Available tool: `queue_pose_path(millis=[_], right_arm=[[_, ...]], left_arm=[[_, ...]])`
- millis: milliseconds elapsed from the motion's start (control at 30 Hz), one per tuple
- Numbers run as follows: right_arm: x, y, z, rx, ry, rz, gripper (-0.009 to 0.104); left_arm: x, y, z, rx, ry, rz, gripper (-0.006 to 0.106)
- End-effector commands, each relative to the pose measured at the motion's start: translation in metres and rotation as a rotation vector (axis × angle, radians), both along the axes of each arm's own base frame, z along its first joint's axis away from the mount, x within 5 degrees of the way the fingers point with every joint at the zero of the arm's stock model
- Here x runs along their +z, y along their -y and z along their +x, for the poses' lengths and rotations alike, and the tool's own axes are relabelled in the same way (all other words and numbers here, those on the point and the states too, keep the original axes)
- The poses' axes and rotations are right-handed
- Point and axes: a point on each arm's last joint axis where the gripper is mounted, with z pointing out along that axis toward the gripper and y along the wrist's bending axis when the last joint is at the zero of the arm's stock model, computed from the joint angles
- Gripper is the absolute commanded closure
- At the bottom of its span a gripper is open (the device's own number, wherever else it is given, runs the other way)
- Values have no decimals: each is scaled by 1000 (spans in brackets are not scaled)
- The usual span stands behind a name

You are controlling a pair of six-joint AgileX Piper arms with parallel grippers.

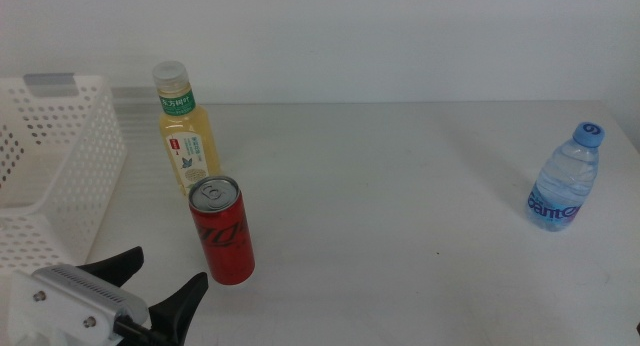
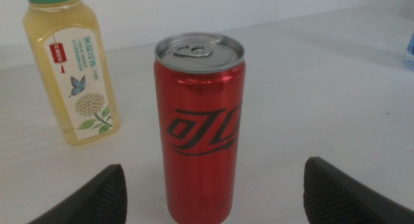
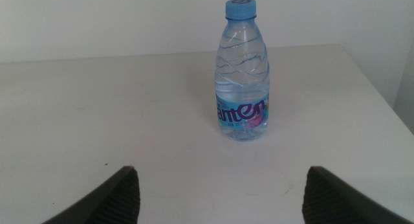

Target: Use arms to grab the bottles and put them into the dustbin to the left of the table.

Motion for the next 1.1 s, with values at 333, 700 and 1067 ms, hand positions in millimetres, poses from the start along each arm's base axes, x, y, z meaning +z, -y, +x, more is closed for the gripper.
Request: queue_pose_path(millis=[333,700,1067], right_arm=[[11,1,-1,-12,107,-14,29],[11,1,-1,-12,107,-14,29],[11,1,-1,-12,107,-14,29]], left_arm=[[10,0,-2,-5,104,-85,10],[3,8,12,-6,55,-162,10],[-12,23,38,-40,35,-154,10]])
